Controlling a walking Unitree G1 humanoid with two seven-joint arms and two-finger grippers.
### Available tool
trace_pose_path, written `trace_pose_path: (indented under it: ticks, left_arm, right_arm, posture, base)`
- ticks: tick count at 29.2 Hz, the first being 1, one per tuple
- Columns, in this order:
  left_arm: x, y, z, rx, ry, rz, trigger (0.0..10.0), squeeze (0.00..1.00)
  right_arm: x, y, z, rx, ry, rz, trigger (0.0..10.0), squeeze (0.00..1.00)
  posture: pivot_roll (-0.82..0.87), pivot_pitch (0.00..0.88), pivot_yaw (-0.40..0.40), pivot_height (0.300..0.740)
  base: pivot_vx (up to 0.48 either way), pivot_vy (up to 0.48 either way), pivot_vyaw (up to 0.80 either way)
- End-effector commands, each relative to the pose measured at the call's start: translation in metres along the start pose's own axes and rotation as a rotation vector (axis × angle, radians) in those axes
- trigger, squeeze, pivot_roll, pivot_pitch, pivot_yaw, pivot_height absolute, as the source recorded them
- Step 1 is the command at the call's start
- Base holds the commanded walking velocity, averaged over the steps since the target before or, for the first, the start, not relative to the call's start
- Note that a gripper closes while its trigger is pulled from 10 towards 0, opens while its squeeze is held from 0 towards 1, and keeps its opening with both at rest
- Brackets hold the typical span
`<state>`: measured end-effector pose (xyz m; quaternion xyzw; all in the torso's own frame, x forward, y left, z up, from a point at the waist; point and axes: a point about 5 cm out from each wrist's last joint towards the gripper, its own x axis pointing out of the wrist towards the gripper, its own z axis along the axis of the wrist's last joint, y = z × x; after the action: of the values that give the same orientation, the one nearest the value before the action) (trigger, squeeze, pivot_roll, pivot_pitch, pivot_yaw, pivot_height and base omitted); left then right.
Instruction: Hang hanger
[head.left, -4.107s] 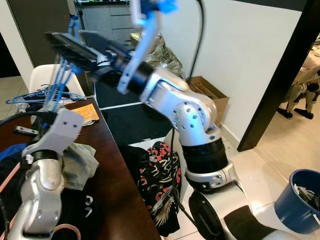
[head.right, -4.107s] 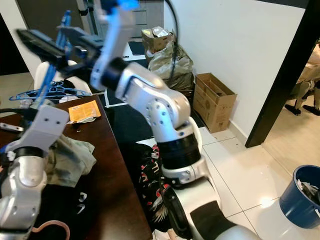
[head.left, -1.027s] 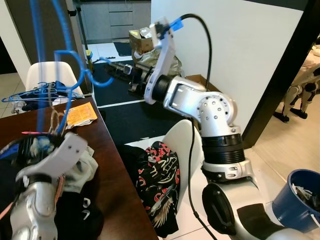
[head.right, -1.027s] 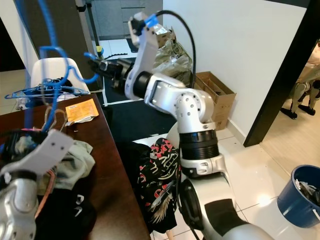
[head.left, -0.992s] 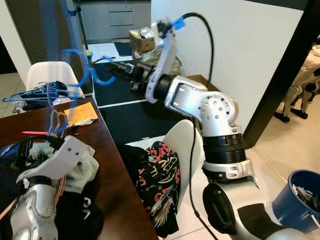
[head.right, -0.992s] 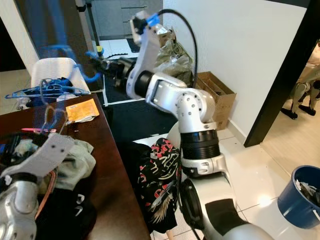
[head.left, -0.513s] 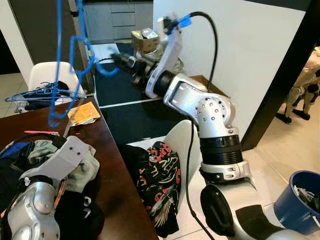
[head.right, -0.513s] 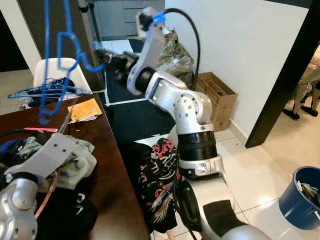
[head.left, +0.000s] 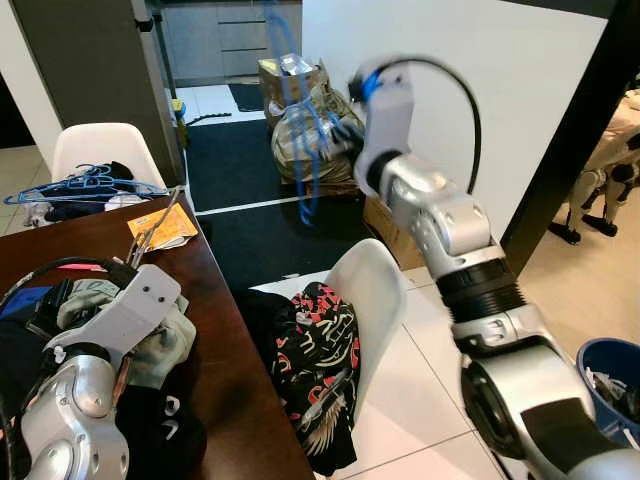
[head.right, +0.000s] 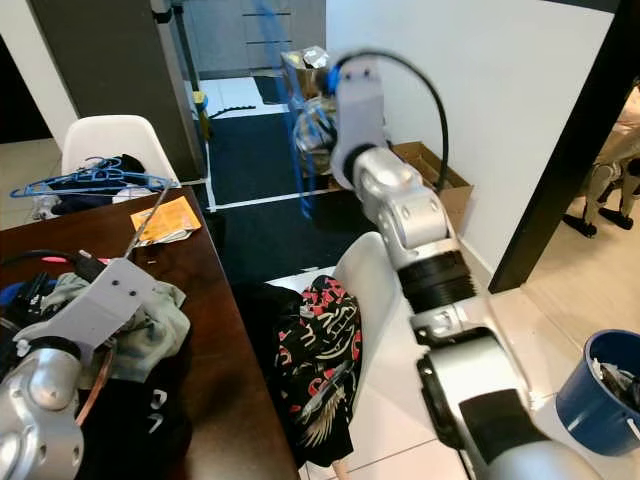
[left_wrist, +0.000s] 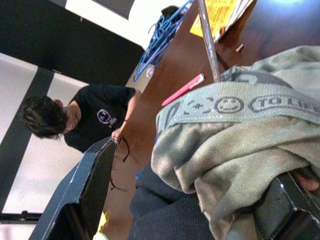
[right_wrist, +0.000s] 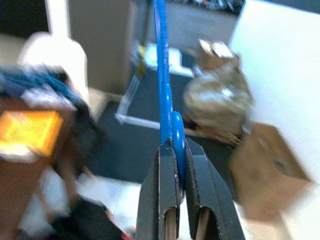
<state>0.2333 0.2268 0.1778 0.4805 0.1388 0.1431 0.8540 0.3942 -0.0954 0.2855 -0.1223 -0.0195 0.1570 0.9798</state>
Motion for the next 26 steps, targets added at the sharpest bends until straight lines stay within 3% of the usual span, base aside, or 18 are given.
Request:
trace_pose_path:
  ticks: [1, 2, 4, 8, 10, 12, 13, 14, 15, 16, 21, 22, 26]
  left_arm:
    - [-0.001, 0.001, 0.002, -0.002, -0.003, 0.004, 10.0, 0.00]
    - [-0.001, 0.001, 0.002, -0.002, -0.003, 0.004, 10.0, 0.00]
    - [-0.001, 0.001, 0.004, -0.004, -0.012, 0.008, 10.0, 0.00]
    - [-0.001, 0.001, 0.006, -0.007, -0.022, 0.014, 10.0, 0.00]
    - [-0.001, 0.001, 0.007, -0.008, -0.025, 0.016, 10.0, 0.00]
    - [-0.001, 0.001, 0.009, -0.009, -0.032, 0.023, 10.0, 0.00]
    - [-0.001, 0.001, 0.009, -0.009, -0.032, 0.023, 10.0, 0.00]
    - [0.000, 0.002, 0.011, -0.011, -0.036, 0.028, 10.0, 0.00]
    - [0.000, 0.002, 0.011, -0.011, -0.036, 0.028, 10.0, 0.00]
    - [0.000, 0.002, 0.012, -0.013, -0.039, 0.032, 10.0, 0.00]
    - [0.000, 0.002, 0.012, -0.014, -0.040, 0.035, 10.0, 0.00]
    - [0.000, 0.002, 0.012, -0.015, -0.041, 0.037, 10.0, 0.00]
    - [-0.001, 0.002, 0.012, -0.017, -0.039, 0.041, 10.0, 0.00]
  right_arm:
    - [0.000, 0.004, -0.010, -0.065, 0.051, 0.073, 0.0, 0.00]
    - [0.000, 0.004, -0.010, -0.065, 0.051, 0.073, 0.0, 0.00]
    - [-0.005, 0.014, -0.039, -0.193, 0.188, 0.217, 0.0, 0.00]
    - [-0.007, 0.026, -0.055, -0.221, 0.250, 0.298, 0.0, 0.00]
    - [-0.006, 0.035, -0.061, -0.189, 0.269, 0.332, 0.0, 0.00]
    - [-0.006, 0.054, -0.085, -0.189, 0.359, 0.410, 2.2, 0.00]
    - [-0.006, 0.054, -0.085, -0.189, 0.359, 0.410, 2.2, 0.00]
    - [-0.005, 0.059, -0.095, -0.221, 0.397, 0.421, 4.4, 0.00]
    - [-0.005, 0.059, -0.095, -0.221, 0.397, 0.421, 4.4, 0.00]
    - [-0.004, 0.061, -0.101, -0.255, 0.418, 0.419, 10.0, 0.53]
    - [-0.002, 0.061, -0.104, -0.264, 0.427, 0.397, 10.0, 0.53]
    - [0.000, 0.062, -0.105, -0.258, 0.432, 0.375, 10.0, 1.00]
    - [0.002, 0.063, -0.111, -0.276, 0.461, 0.359, 10.0, 1.00]
  posture:
    - [0.11, 0.000, -0.030, 0.740]
    - [0.11, 0.000, -0.030, 0.740]
    - [0.10, 0.000, -0.032, 0.740]
    - [0.10, 0.000, -0.033, 0.740]
    - [0.10, 0.000, -0.033, 0.740]
    - [0.10, 0.000, -0.041, 0.740]
    - [0.10, 0.000, -0.041, 0.740]
    - [0.10, 0.000, -0.044, 0.740]
    - [0.10, 0.000, -0.044, 0.740]
    - [0.10, 0.000, -0.044, 0.740]
    - [0.11, 0.000, -0.046, 0.740]
    - [0.11, 0.000, -0.048, 0.740]
    - [0.11, 0.000, -0.048, 0.740]
  base:
    - [0.000, 0.000, 0.00]
    - [0.000, 0.000, 0.00]
    - [0.000, 0.000, 0.00]
    - [0.000, 0.000, 0.00]
    - [0.000, 0.000, 0.00]
    - [0.000, 0.000, 0.00]
    - [0.000, 0.000, 0.00]
    - [0.000, 0.000, 0.00]
    - [0.000, 0.000, 0.00]
    - [0.000, 0.000, 0.00]
    - [0.000, 0.000, 0.00]
    - [0.000, 0.000, 0.00]
    - [0.000, 0.000, 0.00]
